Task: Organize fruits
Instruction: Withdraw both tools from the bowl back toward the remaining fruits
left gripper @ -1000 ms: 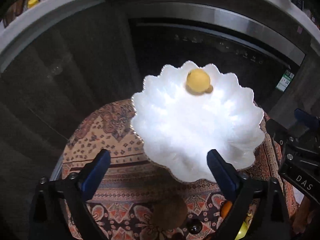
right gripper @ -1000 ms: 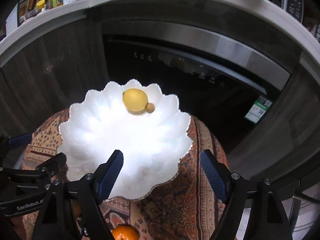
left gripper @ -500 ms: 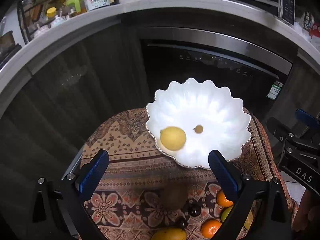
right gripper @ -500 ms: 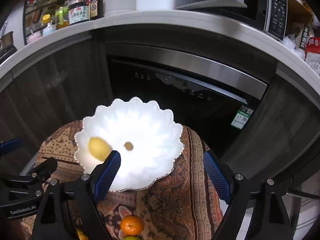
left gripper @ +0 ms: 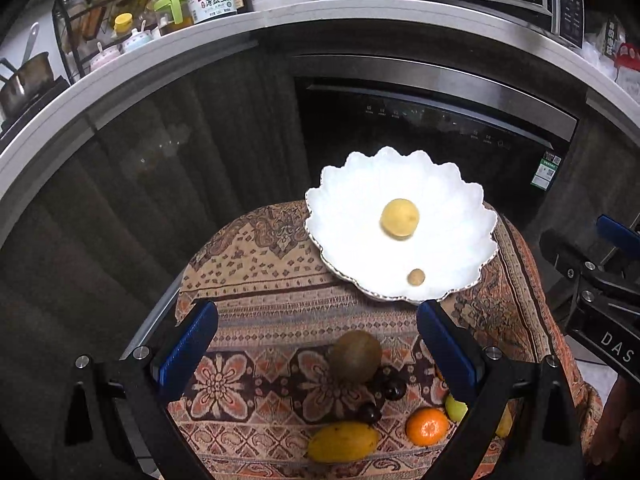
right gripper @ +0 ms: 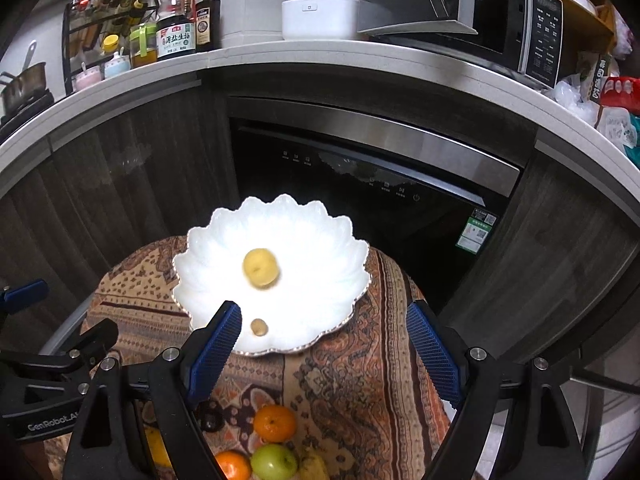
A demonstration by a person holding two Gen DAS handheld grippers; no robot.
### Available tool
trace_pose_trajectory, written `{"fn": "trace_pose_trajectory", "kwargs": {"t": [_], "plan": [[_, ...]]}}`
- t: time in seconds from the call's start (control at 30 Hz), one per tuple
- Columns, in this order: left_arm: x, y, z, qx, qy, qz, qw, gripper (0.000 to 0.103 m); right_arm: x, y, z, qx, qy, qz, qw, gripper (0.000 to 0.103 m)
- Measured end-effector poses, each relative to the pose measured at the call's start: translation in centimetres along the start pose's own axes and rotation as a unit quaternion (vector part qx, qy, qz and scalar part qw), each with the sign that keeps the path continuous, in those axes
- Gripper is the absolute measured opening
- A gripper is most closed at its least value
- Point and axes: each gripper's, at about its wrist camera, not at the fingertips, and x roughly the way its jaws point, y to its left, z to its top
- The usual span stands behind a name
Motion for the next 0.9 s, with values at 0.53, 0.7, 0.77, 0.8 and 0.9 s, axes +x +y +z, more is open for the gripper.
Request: {"fn": "trace_pose_trajectory", "kwargs": {"t": [0.53,0.7,0.77,0.8,0.9], "plan": [[0.2,0.4,-4.4,-0.011,0.014,-0.003,0.9998,0.101,0.3,0.9,-4.1,0.002,0.036,0.015,0.999,0.085],[0.7,0.4,-5.7,-0.015,0.023,-0.009,0.9996,0.101,0.6,1.3,-5.2,0.000,0.049,0.017,0.999,0.085],[0.9,0.3,-6.2,-0.016,0.025,-0.010,0.9995,0.101,0.6,1.4,-5.7,0.000,0.053,0.017,0.998,0.085],[1.1,0.2,-6.5,-0.016,0.028,-0.012,0.9994,0.101,0.6,1.4,-5.9,0.000,0.055,0.017,0.998,0.085],[1.3,0.2,-7.2,-0.017,0.030,-0.014,0.9993,0.101,0.6,1.5,-6.7,0.001,0.061,0.018,0.998,0.085]]}}
